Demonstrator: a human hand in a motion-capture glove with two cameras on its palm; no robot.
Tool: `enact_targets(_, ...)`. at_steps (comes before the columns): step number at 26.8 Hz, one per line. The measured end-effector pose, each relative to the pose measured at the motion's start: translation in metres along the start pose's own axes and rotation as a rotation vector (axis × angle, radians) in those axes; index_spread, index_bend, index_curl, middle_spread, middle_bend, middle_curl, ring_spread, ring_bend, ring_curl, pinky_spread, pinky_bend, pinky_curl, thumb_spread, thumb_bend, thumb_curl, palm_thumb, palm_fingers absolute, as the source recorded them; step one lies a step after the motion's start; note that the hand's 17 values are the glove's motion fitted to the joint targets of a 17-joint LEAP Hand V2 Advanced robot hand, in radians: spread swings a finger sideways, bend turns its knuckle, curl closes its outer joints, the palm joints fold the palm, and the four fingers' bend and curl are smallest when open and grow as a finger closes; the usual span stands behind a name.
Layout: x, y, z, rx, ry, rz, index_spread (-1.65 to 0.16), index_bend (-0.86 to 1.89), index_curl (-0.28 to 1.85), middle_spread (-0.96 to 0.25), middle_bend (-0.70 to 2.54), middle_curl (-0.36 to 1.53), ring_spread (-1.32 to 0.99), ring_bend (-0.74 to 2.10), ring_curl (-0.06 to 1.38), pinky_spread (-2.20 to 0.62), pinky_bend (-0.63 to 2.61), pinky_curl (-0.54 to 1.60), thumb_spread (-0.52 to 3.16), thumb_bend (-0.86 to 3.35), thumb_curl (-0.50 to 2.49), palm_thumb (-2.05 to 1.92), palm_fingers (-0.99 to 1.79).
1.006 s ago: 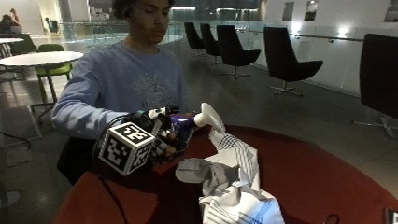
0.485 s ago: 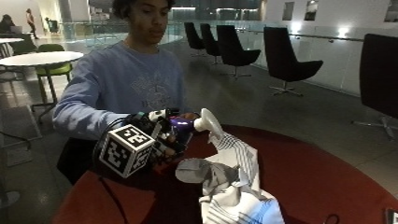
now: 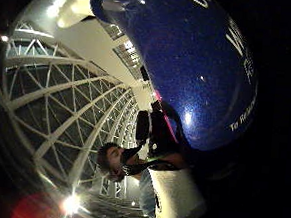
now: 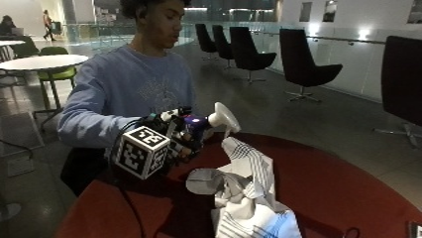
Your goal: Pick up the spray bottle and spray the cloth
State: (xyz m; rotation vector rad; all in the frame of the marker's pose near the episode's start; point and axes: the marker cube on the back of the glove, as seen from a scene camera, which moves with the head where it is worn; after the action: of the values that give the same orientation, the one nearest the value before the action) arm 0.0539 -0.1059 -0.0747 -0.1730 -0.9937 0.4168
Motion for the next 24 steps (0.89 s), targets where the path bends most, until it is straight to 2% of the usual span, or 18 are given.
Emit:
enact_targets(8,-0.046,-0.016,0.078,-0.025,-0.01,-0.418,-0.36,0.03,0.0,0.02,0.51,0.44,0.08,0.86,0.41,0.26,0.78,0.38,1.04,-0.02,0.42,0.61,0.5)
enact_targets(14,-0.077,-0.081,0.191,-0.138,-0.022,-0.739,-0.36,0.05,0.02,0.01,0.52,0.44,0.07,0.84,0.4,0.26,0.73,0.36,1.02,-0.02,0.43,0.65,0.48)
enact_targets(18,-0.054,-0.127,0.251,-0.209,0.103,-0.824,-0.36,0.06,0.03,-0.01,0.52,0.44,0.05,0.82,0.4,0.25,0.69,0.35,1.01,-0.02,0.43,0.66,0.48)
enact_targets(21,-0.029,-0.149,0.273,-0.263,0.252,-0.836,-0.36,0.07,0.04,-0.02,0.52,0.44,0.04,0.81,0.39,0.25,0.65,0.34,1.0,-0.02,0.43,0.67,0.47)
enact_targets(24,-0.031,-0.157,0.286,-0.26,0.241,-0.833,-0.36,0.08,0.05,-0.02,0.52,0.44,0.04,0.8,0.39,0.25,0.6,0.33,0.99,-0.02,0.44,0.68,0.46)
